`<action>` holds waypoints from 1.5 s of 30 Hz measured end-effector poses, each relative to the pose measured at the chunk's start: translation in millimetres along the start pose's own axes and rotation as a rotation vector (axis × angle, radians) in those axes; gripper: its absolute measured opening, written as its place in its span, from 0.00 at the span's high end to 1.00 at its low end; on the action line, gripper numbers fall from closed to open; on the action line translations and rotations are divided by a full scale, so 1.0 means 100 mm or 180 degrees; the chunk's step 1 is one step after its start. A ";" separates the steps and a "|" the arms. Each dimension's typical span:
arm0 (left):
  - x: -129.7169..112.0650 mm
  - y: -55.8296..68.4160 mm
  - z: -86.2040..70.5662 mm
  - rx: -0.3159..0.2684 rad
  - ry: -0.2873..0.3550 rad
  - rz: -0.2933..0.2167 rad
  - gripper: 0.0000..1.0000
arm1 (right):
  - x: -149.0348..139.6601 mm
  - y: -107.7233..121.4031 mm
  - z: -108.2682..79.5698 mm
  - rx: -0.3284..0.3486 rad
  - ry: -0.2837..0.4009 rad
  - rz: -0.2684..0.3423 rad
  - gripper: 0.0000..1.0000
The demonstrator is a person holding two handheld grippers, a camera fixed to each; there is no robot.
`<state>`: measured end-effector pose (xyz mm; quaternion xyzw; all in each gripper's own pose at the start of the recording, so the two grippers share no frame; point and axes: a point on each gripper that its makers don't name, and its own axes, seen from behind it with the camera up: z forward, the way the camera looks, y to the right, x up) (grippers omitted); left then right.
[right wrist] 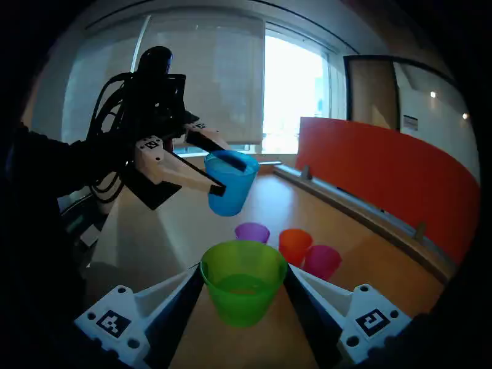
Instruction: Pour water
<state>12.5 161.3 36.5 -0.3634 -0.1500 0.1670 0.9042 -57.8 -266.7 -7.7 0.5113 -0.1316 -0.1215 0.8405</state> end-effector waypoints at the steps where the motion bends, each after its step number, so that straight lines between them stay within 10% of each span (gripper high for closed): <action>1: -0.04 0.02 0.00 -0.0015 -0.0027 -0.0003 0.14 | -0.02 0.00 0.00 0.0007 -0.0031 0.0000 0.08; 26: -1.02 0.46 0.29 -0.0346 -0.0660 -0.0049 0.13 | -0.36 0.12 0.04 -0.0025 -0.0363 0.0043 0.08; 45: -1.31 0.57 0.54 -0.0477 -0.0726 -0.0247 0.13 | -0.52 0.22 0.07 -0.0048 -0.0431 0.0105 0.08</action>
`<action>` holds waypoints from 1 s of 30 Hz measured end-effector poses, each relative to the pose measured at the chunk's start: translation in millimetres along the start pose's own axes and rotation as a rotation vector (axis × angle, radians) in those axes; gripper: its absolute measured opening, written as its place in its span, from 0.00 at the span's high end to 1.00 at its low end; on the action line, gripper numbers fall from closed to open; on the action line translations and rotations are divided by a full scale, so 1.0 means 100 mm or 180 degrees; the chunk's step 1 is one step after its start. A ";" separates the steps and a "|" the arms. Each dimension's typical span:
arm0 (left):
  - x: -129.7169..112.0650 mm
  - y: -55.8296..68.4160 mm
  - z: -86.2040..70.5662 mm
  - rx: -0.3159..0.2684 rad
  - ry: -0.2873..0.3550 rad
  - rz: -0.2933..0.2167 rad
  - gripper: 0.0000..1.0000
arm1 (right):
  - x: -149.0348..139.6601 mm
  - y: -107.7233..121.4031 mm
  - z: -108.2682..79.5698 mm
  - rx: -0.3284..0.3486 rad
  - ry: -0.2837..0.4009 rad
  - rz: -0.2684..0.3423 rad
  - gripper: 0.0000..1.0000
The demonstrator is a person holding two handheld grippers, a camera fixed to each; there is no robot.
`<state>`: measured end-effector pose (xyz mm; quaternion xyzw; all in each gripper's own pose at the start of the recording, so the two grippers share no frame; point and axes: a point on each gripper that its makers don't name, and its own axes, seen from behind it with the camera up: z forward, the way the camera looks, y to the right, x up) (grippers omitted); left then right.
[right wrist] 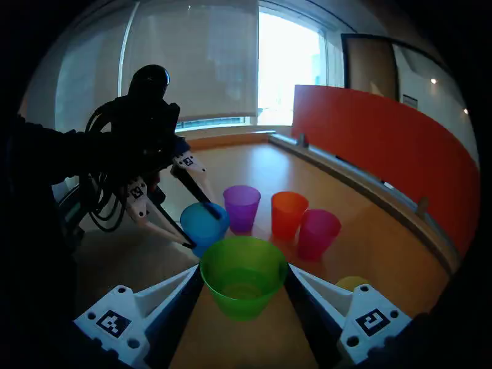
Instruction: Pour water
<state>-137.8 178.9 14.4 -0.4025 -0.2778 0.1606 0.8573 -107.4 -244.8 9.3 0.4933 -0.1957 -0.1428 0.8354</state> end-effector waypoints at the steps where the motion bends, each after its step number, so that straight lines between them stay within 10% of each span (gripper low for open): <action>1: -0.01 0.00 0.01 0.0000 0.0002 -0.0004 0.13 | 0.00 0.00 0.00 -0.0002 -0.0002 0.0001 0.09; 30: -0.29 -0.03 -0.04 -0.0009 -0.0141 -0.0011 0.02 | -0.20 0.05 0.08 -0.0058 -0.0137 0.0024 0.09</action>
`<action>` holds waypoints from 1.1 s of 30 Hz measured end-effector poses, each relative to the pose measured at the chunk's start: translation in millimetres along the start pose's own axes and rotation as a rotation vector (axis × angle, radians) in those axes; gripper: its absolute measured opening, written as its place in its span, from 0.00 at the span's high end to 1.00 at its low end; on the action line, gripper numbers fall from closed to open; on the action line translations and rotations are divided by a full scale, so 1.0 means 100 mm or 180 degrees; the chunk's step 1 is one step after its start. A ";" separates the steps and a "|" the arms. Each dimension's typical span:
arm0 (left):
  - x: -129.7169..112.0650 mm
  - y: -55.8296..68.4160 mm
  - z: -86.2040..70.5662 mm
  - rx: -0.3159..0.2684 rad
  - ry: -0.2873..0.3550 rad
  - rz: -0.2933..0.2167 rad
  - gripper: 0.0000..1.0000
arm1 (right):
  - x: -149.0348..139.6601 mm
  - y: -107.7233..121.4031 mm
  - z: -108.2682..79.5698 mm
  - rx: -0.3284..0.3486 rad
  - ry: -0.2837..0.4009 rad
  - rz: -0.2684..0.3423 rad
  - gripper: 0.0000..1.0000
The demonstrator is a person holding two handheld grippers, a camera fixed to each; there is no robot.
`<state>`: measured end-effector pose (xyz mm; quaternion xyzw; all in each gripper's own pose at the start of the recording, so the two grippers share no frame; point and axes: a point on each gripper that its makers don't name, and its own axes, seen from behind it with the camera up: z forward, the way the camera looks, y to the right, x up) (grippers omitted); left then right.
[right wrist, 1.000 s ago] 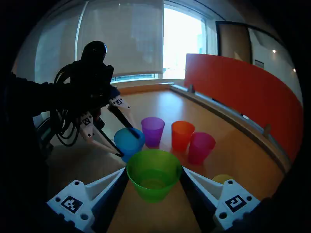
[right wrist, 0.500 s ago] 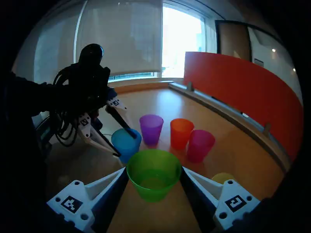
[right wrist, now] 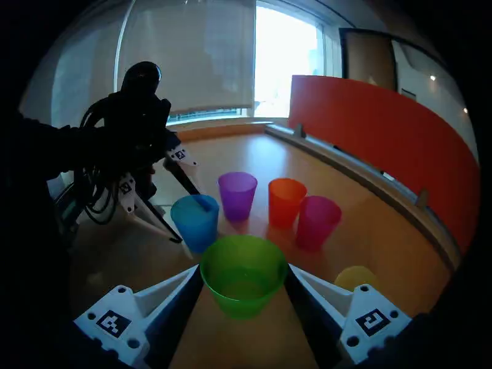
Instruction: Pour water
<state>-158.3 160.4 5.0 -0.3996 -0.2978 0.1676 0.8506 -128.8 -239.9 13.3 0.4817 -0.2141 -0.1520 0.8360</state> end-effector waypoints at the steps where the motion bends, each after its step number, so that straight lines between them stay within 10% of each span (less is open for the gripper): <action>1: -0.02 -0.01 -0.01 0.0011 -0.0018 0.0003 0.02 | -0.02 0.01 0.01 -0.0003 -0.0013 0.0005 0.09; 33: -0.19 0.04 -0.35 0.0137 -0.0031 -0.0091 0.02 | -0.33 0.05 0.11 -0.0067 -0.0022 0.0135 0.07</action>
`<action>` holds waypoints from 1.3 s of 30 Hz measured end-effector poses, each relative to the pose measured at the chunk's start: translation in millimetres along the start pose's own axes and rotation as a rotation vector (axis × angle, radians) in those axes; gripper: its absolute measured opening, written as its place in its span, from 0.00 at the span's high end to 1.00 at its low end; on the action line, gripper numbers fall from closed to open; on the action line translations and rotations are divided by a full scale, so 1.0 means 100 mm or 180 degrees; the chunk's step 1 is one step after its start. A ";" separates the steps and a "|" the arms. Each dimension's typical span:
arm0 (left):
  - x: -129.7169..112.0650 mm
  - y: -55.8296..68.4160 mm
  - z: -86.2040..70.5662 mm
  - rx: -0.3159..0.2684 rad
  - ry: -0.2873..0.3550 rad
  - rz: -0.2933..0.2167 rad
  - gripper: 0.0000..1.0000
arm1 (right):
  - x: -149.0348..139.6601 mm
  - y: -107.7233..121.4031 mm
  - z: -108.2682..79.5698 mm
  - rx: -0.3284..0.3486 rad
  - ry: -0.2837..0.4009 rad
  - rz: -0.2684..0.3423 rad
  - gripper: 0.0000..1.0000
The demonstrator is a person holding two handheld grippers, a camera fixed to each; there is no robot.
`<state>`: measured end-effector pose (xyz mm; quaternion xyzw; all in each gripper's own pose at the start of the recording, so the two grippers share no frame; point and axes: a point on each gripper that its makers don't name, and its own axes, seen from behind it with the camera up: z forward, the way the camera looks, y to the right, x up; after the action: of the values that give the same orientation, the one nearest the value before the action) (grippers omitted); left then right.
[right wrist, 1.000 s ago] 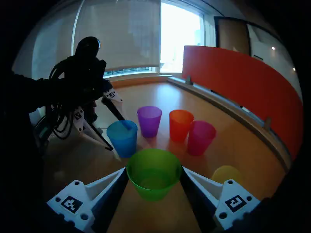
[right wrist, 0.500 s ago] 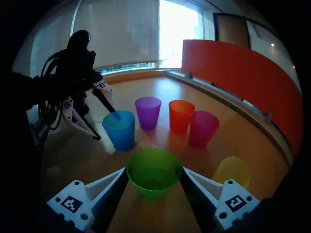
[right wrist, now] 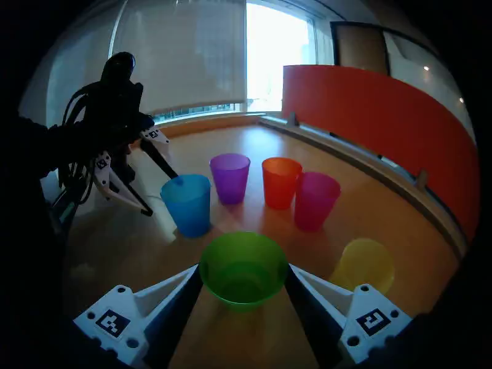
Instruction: Pour water
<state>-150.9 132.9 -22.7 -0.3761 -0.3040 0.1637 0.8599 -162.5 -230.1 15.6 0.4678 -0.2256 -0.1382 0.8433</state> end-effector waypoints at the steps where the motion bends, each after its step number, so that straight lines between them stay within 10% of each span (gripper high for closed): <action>1: 0.00 0.01 0.00 0.0003 -0.0005 0.0002 0.02 | 0.00 0.00 0.00 -0.0006 0.0006 0.0004 0.07; 39: -0.08 -0.09 -0.29 0.0270 0.0071 -0.0118 0.02 | -0.18 0.02 -0.38 -0.0258 -0.0020 0.0125 0.00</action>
<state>-137.8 106.7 -35.2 -0.3354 -0.2940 0.1563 0.8813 -158.3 -193.2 -5.0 0.4282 -0.2316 -0.1321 0.8634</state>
